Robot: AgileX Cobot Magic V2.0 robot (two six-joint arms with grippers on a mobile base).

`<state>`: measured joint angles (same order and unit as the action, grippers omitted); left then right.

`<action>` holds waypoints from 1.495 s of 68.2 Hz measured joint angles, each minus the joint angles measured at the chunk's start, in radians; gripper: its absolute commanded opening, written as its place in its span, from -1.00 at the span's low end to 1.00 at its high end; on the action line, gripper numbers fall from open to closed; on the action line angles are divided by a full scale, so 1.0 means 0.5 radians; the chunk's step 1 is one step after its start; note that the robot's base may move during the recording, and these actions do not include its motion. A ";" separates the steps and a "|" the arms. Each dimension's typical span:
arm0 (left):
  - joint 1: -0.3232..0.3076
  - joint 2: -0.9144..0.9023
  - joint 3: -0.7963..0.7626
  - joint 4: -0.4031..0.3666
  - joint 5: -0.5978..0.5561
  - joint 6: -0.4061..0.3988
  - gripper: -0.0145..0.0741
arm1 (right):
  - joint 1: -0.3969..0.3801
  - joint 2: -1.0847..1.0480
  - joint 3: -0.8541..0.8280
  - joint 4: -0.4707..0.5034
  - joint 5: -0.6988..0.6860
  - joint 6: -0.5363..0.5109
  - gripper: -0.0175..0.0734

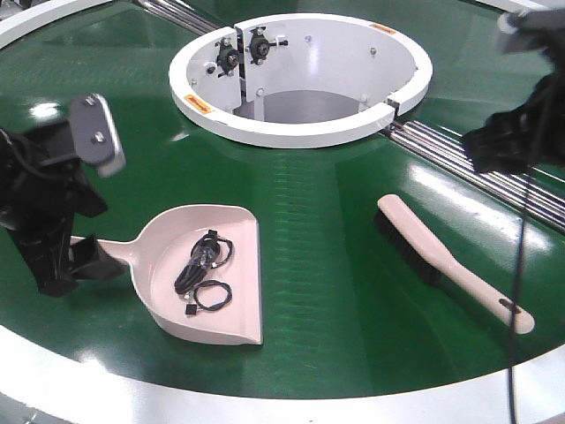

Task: Clean and inspect green conveyor with broom and dustpan

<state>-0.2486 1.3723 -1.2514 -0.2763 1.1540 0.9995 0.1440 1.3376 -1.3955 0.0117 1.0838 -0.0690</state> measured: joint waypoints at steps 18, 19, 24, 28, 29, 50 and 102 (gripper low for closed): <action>0.000 -0.233 0.000 -0.139 0.025 -0.495 0.33 | 0.000 -0.695 0.514 0.140 -0.409 -0.090 0.27; 0.000 -0.241 0.000 -0.141 0.028 -0.500 0.32 | 0.000 -0.735 0.536 0.142 -0.426 -0.090 0.27; 0.000 -0.304 0.010 -0.175 0.027 -0.515 0.27 | 0.000 -0.925 0.793 0.158 -0.642 -0.108 0.27; 0.000 -0.376 0.050 -0.226 0.004 -0.520 0.25 | 0.000 -1.087 0.962 0.184 -0.776 -0.145 0.27; 0.000 -0.394 0.073 -0.239 -0.006 -0.520 0.24 | 0.000 -1.122 1.003 0.192 -0.804 -0.162 0.27; 0.000 -1.034 0.809 -0.501 -0.535 -0.520 0.23 | 0.000 -1.902 1.794 0.619 -1.318 -0.620 0.27; 0.000 -2.331 2.028 -0.396 -1.614 -0.833 -0.69 | 0.000 -2.391 2.370 0.970 -1.732 -0.904 -0.65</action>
<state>-0.2486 0.2068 -0.2373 -0.4743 0.3473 0.5829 0.1440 0.1421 -0.2104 0.4967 0.2178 -0.5209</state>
